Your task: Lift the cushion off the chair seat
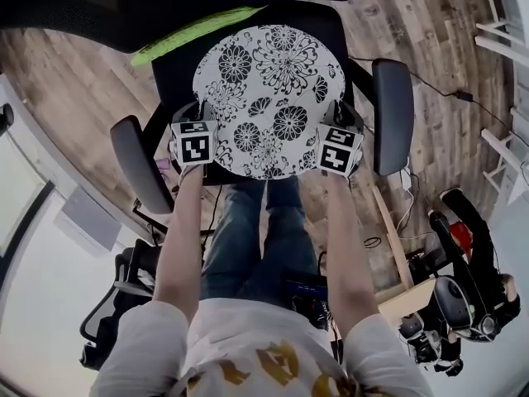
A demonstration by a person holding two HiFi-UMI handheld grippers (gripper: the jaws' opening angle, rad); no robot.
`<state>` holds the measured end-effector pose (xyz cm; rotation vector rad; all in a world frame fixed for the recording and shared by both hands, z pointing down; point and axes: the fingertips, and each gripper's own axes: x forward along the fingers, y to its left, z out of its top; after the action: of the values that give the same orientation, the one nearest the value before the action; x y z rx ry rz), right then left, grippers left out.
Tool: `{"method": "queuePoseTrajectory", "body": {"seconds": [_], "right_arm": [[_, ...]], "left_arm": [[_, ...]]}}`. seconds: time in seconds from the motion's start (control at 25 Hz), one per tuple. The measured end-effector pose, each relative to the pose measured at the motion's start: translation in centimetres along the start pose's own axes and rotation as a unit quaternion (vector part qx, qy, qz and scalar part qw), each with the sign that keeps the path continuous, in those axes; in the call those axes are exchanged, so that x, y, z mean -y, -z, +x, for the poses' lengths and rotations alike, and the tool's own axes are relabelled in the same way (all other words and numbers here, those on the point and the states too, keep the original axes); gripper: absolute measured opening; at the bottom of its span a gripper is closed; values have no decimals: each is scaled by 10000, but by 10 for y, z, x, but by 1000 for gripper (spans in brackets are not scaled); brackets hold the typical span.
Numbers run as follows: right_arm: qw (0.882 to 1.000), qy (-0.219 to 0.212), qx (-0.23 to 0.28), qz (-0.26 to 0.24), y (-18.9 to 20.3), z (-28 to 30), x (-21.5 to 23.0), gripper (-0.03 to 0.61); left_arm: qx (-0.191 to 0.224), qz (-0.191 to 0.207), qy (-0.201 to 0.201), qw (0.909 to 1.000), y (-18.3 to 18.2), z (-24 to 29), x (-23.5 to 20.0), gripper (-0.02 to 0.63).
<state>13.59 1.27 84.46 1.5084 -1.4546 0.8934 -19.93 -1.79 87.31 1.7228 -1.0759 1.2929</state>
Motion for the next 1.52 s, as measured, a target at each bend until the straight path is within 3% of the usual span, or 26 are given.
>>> {"method": "queuePoseTrajectory", "body": {"seconds": [0.16,0.36,0.56,1.0,1.52], "right_arm": [[9988,-249,71,423,2,-2,0,25],[9996,-256,25,143,-1,-4,-1,25],[9986,-360,147,370,-3,-14,-1,25],[9977,-511,216,-384,-26,-47,-13,25],[9955,-694,262,-591,-34,-111,-14,25]], "left_arm": [[38,41,47,10000,2,-2,-1,31],[106,165,43,9998,-2,-9,0,31],[238,210,121,9994,-3,-20,4,31],[566,-122,290,9979,-17,-63,21,31],[655,-544,260,9960,-13,-126,27,31]]}}
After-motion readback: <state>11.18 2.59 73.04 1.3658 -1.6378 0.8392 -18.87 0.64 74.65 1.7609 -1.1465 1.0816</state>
